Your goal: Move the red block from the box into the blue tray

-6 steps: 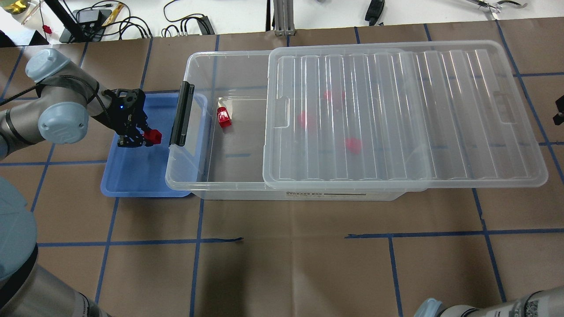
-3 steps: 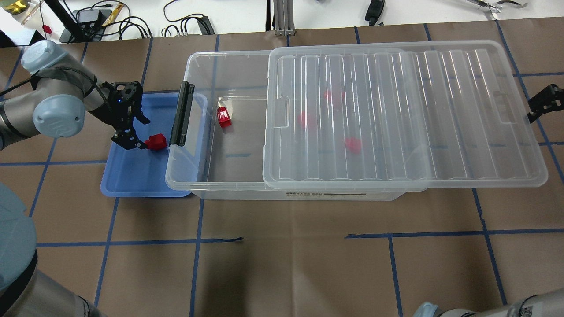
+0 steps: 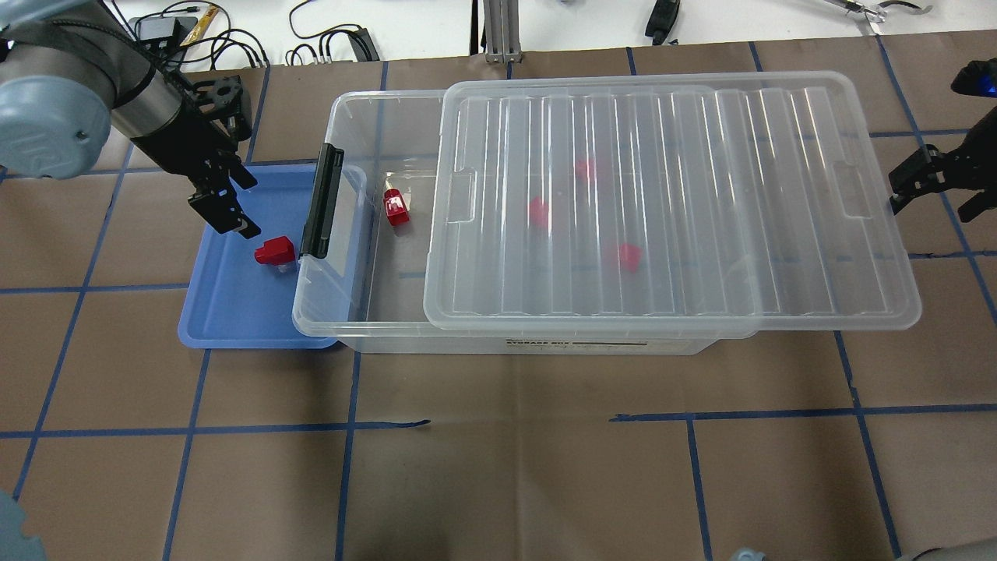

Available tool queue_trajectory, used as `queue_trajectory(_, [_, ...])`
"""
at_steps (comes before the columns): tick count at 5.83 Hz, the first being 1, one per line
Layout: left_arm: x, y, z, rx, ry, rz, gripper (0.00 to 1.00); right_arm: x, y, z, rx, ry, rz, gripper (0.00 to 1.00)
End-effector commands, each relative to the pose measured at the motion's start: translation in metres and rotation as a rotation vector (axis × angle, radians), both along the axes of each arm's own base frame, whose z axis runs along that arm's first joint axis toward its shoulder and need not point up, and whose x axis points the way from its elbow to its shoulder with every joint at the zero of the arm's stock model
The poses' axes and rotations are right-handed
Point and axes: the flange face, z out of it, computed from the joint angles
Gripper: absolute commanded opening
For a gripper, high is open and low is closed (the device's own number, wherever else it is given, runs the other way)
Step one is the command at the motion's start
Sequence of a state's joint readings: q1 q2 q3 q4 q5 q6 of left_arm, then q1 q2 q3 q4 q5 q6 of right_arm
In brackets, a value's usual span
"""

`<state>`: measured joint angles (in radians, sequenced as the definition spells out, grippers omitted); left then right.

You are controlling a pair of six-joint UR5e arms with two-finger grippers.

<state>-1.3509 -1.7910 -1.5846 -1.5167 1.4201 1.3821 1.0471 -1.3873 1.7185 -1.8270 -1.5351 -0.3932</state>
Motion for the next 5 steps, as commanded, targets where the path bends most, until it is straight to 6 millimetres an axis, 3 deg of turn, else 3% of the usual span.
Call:
queue_trajectory(1, [-0.038, 0.022, 0.051, 0.092, -0.075, 0.418, 0.98, 0.049, 0.003, 0.002, -0.001, -0.016, -0.007, 1.0])
queue_trajectory(2, [-0.07, 0.035, 0.076, 0.059, -0.177, 0.544, 0.98, 0.067, 0.003, 0.005, -0.012, -0.042, -0.015, 1.0])
queue_trajectory(3, [-0.105, 0.05, 0.096, 0.047, -0.263, 0.832, 0.98, 0.083, 0.002, 0.007, -0.009, -0.042, -0.002, 1.0])
queue_trajectory(4, [-0.128, 0.055, 0.118, 0.042, -0.261, 1.151, 0.98, 0.1, 0.0, 0.008, -0.009, -0.042, 0.003, 1.0])
queue_trajectory(5, [-0.139, 0.055, 0.15, -0.009, -0.228, 1.197, 0.98, 0.104, -0.001, 0.019, -0.029, -0.032, 0.008, 1.0])
